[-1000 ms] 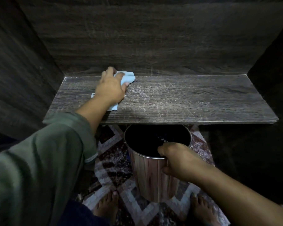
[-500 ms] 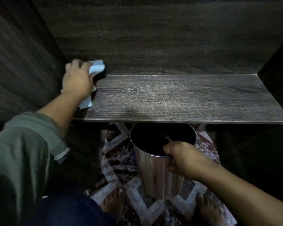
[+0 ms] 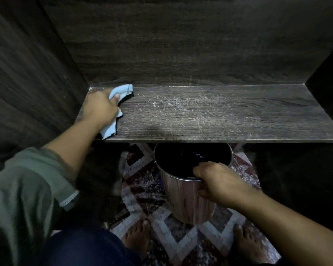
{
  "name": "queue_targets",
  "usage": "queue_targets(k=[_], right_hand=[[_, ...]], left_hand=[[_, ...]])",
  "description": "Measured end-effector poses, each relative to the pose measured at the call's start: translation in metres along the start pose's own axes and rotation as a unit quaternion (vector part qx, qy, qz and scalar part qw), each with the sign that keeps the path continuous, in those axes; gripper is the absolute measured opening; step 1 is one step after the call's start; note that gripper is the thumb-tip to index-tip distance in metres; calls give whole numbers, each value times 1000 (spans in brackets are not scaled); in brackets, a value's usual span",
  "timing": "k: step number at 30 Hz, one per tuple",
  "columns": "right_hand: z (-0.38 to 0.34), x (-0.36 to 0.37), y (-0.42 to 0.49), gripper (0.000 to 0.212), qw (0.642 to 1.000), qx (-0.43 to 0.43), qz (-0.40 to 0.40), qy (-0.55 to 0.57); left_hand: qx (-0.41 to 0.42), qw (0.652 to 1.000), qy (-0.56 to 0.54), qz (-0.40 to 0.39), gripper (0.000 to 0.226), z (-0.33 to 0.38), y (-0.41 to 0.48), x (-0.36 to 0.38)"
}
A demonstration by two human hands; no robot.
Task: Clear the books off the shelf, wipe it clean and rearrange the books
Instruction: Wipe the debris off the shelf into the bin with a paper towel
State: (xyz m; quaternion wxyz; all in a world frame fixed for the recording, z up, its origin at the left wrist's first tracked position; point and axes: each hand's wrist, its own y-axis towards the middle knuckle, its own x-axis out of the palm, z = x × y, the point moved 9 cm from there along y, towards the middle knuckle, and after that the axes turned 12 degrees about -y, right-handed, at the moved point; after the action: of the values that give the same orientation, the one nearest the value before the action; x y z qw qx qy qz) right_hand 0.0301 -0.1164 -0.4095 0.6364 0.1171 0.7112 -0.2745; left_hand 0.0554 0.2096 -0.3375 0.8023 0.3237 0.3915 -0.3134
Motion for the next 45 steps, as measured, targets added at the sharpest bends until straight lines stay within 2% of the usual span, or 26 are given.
queue_targets(k=[4, 5, 8, 10, 12, 16, 18, 21, 23, 24, 27, 29, 31, 36, 39, 43, 45], right_hand=[[-4, -2, -2, 25, 1000, -4, -3, 8], [-3, -3, -2, 25, 1000, -3, -4, 8], [0, 1, -3, 26, 1000, 3, -12, 10], [3, 3, -3, 25, 1000, 9, -18, 15], [4, 5, -2, 25, 1000, 11, -20, 19], [2, 6, -4, 32, 1000, 8, -26, 14], [2, 6, -4, 29, 999, 7, -28, 17], [2, 6, -2, 25, 999, 8, -26, 20], [1, 6, -1, 27, 999, 8, -24, 23], [2, 6, -1, 26, 999, 9, -22, 25], [4, 4, -3, 22, 999, 15, -16, 34], [5, 5, -3, 22, 999, 14, -20, 32], [6, 7, -2, 21, 999, 11, -25, 35], [6, 12, -3, 23, 999, 7, -28, 34], [6, 16, -4, 24, 999, 7, -31, 33], [6, 18, -5, 30, 999, 5, -37, 35], [7, 16, -5, 32, 999, 2, -34, 41]], left_hand=[[28, 993, 21, 112, 36, -8, 9, -29], [40, 992, 35, 117, 40, -13, 15, -32], [77, 989, 121, 20, 52, -24, 29, -4], [35, 989, 137, -36, 60, -30, 33, 17], [-24, 993, 114, -34, 60, -32, 33, 20], [-83, 993, 86, 25, 42, -20, 25, 2], [-70, 996, 48, 35, 36, -11, 19, 4], [65, 995, -64, 47, 34, 14, 1, 16], [132, 981, -85, 109, 33, 20, -8, 9], [131, 977, -81, 148, 33, 16, -9, 0], [13, 970, -100, 221, 30, -23, 8, -27], [-15, 982, -23, 186, 33, -34, 21, -26], [-28, 993, 57, 96, 39, -34, 27, -6], [-125, 990, 71, 10, 56, -35, 42, 14], [-154, 987, 36, 17, 51, -38, 42, 2], [-76, 985, -147, 47, 34, -19, 17, 2], [-5, 984, -156, 89, 33, 1, 2, 5]])
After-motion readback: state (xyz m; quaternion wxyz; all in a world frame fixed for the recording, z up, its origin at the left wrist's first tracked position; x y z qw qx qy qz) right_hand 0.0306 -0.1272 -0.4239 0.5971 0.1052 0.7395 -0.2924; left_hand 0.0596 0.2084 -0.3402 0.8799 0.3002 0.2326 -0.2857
